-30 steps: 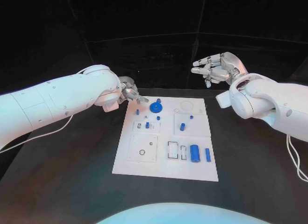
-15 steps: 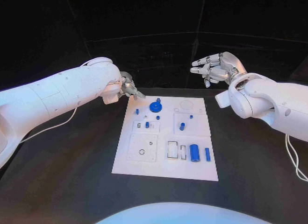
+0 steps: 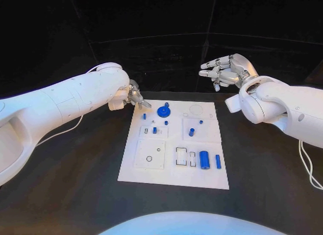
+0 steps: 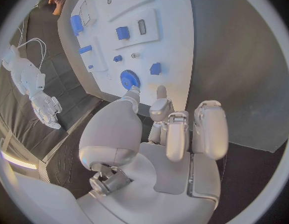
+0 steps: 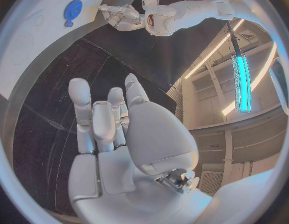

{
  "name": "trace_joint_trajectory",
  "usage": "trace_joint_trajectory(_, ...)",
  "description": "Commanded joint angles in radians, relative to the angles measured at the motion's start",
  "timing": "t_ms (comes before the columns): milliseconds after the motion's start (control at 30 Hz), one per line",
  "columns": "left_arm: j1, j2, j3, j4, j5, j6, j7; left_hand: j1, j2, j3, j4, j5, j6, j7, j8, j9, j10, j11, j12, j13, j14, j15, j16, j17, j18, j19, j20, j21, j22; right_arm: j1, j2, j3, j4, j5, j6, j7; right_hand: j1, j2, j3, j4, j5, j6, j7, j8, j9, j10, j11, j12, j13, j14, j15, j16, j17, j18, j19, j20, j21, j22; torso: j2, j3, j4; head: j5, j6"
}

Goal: Assemble the parts on the task board

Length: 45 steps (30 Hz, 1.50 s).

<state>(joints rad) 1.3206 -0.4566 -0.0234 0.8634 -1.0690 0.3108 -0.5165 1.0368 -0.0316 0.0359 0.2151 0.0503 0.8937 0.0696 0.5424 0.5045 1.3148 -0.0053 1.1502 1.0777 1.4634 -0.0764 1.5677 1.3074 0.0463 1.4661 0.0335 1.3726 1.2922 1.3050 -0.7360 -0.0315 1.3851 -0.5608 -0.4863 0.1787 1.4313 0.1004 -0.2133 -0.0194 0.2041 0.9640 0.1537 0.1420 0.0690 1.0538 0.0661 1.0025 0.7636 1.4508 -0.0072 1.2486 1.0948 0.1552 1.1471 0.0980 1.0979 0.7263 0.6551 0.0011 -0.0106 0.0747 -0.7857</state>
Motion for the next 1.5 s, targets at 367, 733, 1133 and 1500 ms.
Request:
trace_joint_trajectory(367,-0.012,0.023,-0.014,-0.031,-0.024,0.063,0.000,0.013,0.007,-0.012,0.000,-0.002,0.010,-0.001,-0.004,-0.004,-0.007,0.000,-0.003,0.000,0.107,0.007,0.003,0.263,0.014,0.004,0.004,0.002,0.007,0.002,0.003,0.001,-0.001,-0.009,0.009,0.005,-0.007,-0.004,-0.002,-0.004,0.005,-0.007,0.000,0.001,-0.002,-0.010,0.000,-0.007,-0.001,-0.006,-0.002,-0.005,0.002,0.003,-0.007,-0.001,-0.005,0.000,-0.001,0.0006,0.0011,0.005,-0.004)
trace_joint_trajectory(733,-0.017,0.023,-0.017,-0.027,-0.025,0.074,0.002,0.024,0.018,-0.018,-0.001,-0.002,0.015,-0.002,-0.004,-0.006,-0.003,-0.001,0.003,0.005,0.107,0.006,0.003,0.263,0.012,0.007,0.004,0.008,0.015,0.002,0.006,0.001,-0.003,-0.009,0.010,0.006,-0.007,-0.003,0.000,-0.005,0.006,-0.010,0.000,0.001,-0.002,-0.010,0.001,-0.006,-0.001,-0.007,-0.002,-0.005,0.001,0.003,-0.009,0.000,-0.006,0.000,0.000,0.0009,0.0003,0.006,-0.002)
trace_joint_trajectory(1133,-0.018,0.023,-0.017,-0.026,-0.023,0.078,0.017,0.051,0.036,-0.025,-0.008,-0.002,0.020,-0.002,-0.005,-0.010,-0.002,-0.002,0.006,0.006,0.107,0.006,0.003,0.263,0.011,0.009,0.003,0.011,0.020,0.002,0.008,0.001,-0.004,-0.009,0.010,0.006,-0.007,-0.001,0.001,-0.006,0.006,-0.011,0.000,0.000,-0.002,-0.011,0.001,-0.007,-0.003,-0.007,-0.002,-0.006,0.000,0.003,-0.009,0.000,-0.006,0.000,-0.001,0.0014,0.0007,0.006,-0.003)
trace_joint_trajectory(1500,-0.018,0.026,-0.017,-0.029,-0.005,0.106,0.043,0.077,0.048,-0.031,-0.021,-0.001,0.022,-0.002,-0.007,-0.015,-0.004,-0.002,0.005,0.003,0.107,0.006,0.003,0.263,0.011,0.009,0.003,0.013,0.023,0.002,0.011,0.001,-0.006,-0.009,0.010,0.006,-0.007,-0.001,0.001,-0.006,0.006,-0.011,0.000,0.000,-0.002,-0.011,0.001,-0.007,-0.003,-0.007,-0.002,-0.006,0.000,0.003,-0.009,0.000,-0.006,0.000,-0.001,0.0010,0.0007,0.009,-0.005)
